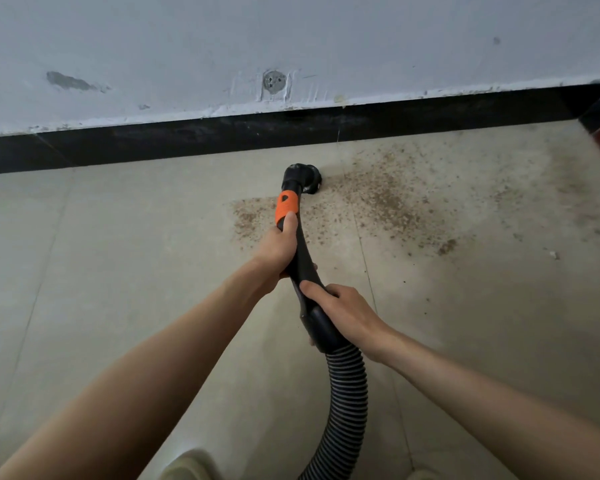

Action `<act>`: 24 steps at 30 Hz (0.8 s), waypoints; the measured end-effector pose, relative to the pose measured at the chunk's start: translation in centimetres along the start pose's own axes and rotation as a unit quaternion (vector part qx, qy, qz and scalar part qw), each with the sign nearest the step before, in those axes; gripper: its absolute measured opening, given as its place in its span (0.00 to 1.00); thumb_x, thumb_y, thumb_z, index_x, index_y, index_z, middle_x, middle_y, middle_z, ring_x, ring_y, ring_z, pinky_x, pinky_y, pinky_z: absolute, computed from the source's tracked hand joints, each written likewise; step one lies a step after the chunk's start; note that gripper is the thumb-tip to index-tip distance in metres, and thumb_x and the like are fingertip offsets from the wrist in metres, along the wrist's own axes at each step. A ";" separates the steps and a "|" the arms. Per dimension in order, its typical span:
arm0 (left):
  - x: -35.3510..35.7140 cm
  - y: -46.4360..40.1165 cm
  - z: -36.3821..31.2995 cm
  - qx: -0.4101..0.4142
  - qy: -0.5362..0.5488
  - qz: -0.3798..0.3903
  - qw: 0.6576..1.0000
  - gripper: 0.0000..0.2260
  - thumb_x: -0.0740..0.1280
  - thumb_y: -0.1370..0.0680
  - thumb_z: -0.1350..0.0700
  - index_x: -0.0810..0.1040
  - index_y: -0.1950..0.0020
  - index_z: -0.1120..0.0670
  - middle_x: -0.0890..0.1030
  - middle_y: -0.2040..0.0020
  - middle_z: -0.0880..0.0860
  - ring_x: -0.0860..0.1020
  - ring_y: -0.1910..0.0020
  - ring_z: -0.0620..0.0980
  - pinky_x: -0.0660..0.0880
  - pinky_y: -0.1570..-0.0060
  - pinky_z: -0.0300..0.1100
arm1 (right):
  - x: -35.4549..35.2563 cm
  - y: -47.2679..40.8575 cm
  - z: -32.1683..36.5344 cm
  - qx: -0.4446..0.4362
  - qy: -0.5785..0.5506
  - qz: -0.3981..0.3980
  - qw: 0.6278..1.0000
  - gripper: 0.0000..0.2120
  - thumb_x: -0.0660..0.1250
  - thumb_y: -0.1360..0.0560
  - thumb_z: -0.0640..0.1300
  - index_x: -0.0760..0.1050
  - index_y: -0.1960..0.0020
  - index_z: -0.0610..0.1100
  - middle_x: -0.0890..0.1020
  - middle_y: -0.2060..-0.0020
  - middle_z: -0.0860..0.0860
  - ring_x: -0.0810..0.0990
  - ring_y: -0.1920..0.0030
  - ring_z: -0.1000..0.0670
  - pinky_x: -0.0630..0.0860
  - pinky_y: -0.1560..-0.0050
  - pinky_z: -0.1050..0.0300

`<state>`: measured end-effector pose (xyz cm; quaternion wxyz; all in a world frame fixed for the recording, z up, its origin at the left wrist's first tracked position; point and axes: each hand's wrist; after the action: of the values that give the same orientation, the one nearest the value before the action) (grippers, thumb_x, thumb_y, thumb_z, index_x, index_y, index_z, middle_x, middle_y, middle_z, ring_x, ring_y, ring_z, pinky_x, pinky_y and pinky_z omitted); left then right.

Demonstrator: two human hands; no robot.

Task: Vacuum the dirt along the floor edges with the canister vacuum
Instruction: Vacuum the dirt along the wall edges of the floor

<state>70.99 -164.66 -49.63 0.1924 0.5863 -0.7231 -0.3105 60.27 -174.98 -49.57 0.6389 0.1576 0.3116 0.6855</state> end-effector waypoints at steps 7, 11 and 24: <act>2.8 -0.7 -1.0 0.011 -0.033 0.035 0.999 0.23 0.52 0.18 0.43 0.69 0.43 0.62 0.75 0.62 0.58 0.79 0.77 0.50 0.78 0.71 0.43 | -0.8 -0.6 -1.5 -0.043 0.026 -0.111 0.992 0.19 0.63 0.24 0.61 0.70 0.65 0.49 0.75 0.70 0.56 0.74 0.73 0.60 0.65 0.73 0.69; 3.3 -1.1 -1.2 0.008 -0.042 0.029 0.999 0.22 0.51 0.18 0.42 0.69 0.45 0.61 0.76 0.62 0.58 0.80 0.76 0.52 0.78 0.71 0.44 | -1.2 -1.4 -1.7 -0.049 0.045 -0.125 0.990 0.19 0.63 0.25 0.62 0.71 0.66 0.49 0.76 0.71 0.56 0.74 0.72 0.58 0.67 0.71 0.65; -4.6 -1.9 -1.5 -0.012 -0.007 -0.120 0.993 0.20 0.53 0.20 0.41 0.66 0.43 0.58 0.77 0.49 0.60 0.79 0.48 0.63 0.78 0.46 0.57 | 2.7 -4.6 3.3 -0.085 0.046 0.032 0.995 0.20 0.64 0.23 0.59 0.73 0.61 0.42 0.80 0.64 0.47 0.78 0.64 0.49 0.72 0.60 0.54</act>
<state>74.48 -160.76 -49.39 0.1558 0.6640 -0.6452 -0.3443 65.47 -171.64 -50.44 0.6129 0.0812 0.2761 0.7359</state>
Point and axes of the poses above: each hand's wrist, its own y-axis away from the middle knuckle, its own x-axis out of the palm, z = x × y
